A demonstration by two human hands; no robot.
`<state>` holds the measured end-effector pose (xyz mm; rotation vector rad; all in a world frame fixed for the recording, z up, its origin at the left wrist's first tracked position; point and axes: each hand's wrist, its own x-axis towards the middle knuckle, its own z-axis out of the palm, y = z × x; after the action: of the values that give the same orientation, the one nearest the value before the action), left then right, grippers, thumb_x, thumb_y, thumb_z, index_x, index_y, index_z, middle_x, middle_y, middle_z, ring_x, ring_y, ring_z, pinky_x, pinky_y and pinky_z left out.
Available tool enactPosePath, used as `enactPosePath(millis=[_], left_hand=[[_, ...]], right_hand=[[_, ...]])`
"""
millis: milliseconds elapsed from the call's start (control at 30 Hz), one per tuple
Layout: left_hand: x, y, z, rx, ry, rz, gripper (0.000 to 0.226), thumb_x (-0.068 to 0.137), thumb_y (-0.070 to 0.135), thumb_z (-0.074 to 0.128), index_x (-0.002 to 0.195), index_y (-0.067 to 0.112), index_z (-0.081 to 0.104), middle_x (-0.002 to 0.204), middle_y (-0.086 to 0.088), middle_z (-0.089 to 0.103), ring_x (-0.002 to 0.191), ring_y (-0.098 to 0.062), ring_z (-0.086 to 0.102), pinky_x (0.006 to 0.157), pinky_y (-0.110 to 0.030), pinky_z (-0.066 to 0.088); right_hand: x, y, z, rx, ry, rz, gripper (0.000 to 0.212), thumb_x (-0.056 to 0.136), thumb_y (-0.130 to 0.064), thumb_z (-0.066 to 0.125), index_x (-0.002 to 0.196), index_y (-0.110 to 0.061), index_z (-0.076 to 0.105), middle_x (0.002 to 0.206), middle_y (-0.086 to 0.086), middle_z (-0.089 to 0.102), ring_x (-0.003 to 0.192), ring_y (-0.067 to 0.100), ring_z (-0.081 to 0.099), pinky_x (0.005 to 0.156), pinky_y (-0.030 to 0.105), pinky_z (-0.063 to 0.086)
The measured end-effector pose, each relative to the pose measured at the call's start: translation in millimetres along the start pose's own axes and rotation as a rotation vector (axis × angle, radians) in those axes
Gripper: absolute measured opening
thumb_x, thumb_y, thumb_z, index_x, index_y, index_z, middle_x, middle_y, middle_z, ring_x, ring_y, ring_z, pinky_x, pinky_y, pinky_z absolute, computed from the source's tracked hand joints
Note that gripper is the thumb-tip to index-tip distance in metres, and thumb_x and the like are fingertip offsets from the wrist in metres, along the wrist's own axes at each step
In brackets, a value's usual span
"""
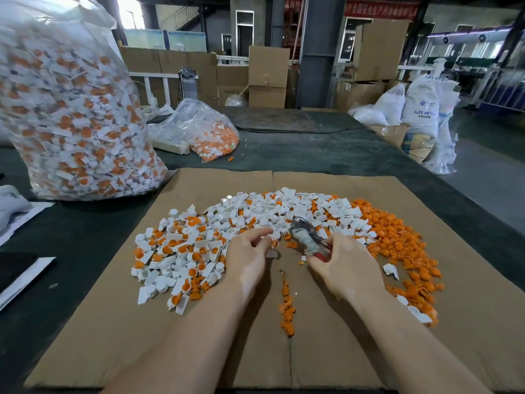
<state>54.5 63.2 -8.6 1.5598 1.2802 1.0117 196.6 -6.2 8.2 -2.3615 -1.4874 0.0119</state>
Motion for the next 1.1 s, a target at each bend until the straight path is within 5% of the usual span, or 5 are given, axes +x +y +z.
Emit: enactPosePath(millis=[100, 333, 533, 767, 1100], left_hand=[[-2, -5, 0, 0.069, -0.026, 0.053, 0.026, 0.096, 0.016, 0.052, 0.118, 0.020, 0.066, 0.124, 0.003, 0.062, 0.117, -0.008, 0.051, 0.093, -0.014, 0.030], [0, -14, 0, 0.127, -0.043, 0.116, 0.024, 0.096, 0.018, 0.052, 0.115, 0.022, 0.066, 0.115, 0.005, 0.065, 0.103, -0.004, 0.054, 0.084, -0.011, 0.034], [0, -14, 1, 0.142, -0.077, 0.160, 0.024, 0.094, 0.015, 0.054, 0.113, 0.021, 0.068, 0.112, 0.007, 0.067, 0.101, -0.003, 0.056, 0.088, -0.015, 0.038], [-3, -14, -3, 0.162, -0.107, 0.190, 0.017, 0.092, 0.016, 0.057, 0.104, 0.020, 0.069, 0.098, 0.010, 0.065, 0.097, -0.006, 0.058, 0.084, -0.015, 0.041], [-7, -9, -3, 0.146, -0.115, 0.149, 0.017, 0.092, 0.016, 0.057, 0.101, 0.018, 0.072, 0.099, 0.004, 0.069, 0.097, -0.010, 0.060, 0.094, -0.032, 0.046]], right_hand=[[4, 7, 10, -0.184, 0.081, -0.012, 0.048, 0.085, -0.059, 0.050, 0.109, -0.018, 0.046, 0.113, 0.000, 0.055, 0.107, 0.018, 0.048, 0.085, 0.029, 0.039], [0, 5, 17, -0.299, 0.178, -0.078, 0.054, 0.090, -0.057, 0.043, 0.127, -0.018, 0.046, 0.129, 0.005, 0.046, 0.121, 0.023, 0.039, 0.102, 0.035, 0.029], [-13, -23, 28, 0.291, 0.383, -0.430, 0.025, 0.078, 0.004, 0.068, 0.101, -0.006, 0.070, 0.089, 0.008, 0.067, 0.085, 0.025, 0.062, 0.077, 0.037, 0.052], [-17, -23, 36, 0.372, 0.356, -0.428, 0.012, 0.076, -0.005, 0.074, 0.086, -0.009, 0.071, 0.082, 0.002, 0.066, 0.082, 0.017, 0.060, 0.076, 0.015, 0.038], [-19, -23, 34, 0.357, 0.345, -0.423, 0.007, 0.078, -0.006, 0.072, 0.084, -0.011, 0.071, 0.082, 0.001, 0.064, 0.082, 0.017, 0.058, 0.073, 0.021, 0.042]])
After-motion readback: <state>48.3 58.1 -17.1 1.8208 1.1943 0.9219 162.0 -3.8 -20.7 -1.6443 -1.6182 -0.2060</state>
